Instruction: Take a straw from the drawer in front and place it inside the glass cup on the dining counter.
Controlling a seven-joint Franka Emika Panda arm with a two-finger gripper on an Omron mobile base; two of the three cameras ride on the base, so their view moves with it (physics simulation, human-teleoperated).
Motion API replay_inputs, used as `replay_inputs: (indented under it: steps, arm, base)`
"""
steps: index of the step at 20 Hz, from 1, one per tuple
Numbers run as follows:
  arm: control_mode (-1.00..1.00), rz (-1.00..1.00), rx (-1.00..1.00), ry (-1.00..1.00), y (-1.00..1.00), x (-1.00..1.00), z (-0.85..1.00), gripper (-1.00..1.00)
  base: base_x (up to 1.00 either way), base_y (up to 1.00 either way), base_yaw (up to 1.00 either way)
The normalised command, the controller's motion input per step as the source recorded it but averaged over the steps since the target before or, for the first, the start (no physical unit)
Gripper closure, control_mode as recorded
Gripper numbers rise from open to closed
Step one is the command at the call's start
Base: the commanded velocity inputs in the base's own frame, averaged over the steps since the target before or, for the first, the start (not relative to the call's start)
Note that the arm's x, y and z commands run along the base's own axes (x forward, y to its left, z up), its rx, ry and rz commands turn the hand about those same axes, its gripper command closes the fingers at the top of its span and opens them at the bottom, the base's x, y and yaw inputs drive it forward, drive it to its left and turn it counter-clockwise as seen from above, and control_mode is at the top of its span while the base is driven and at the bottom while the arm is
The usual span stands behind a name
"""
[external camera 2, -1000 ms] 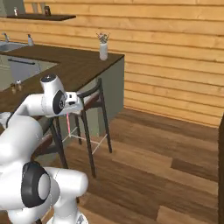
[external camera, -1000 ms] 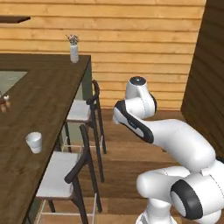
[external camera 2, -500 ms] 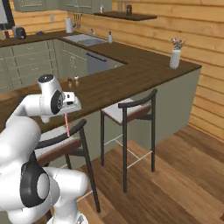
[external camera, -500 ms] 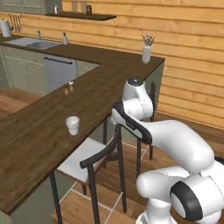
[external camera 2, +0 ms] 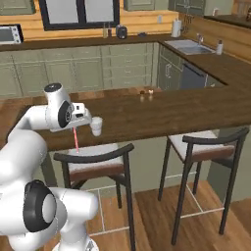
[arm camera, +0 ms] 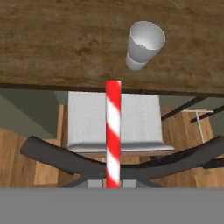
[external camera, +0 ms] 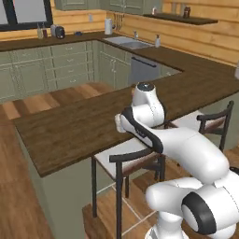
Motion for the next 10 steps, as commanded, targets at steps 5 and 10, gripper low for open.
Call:
replay_inputs:
  steps: [5,10]
  arm:
    - [1.0,0.0,0.0,0.0,0.0,0.0,0.0,1.0]
    - [1.0,0.0,0.0,0.0,0.0,0.0,0.0,1.0]
  base:
    - [0.03,-0.61,0.68]
    - [0.55,-0.61,0.33]
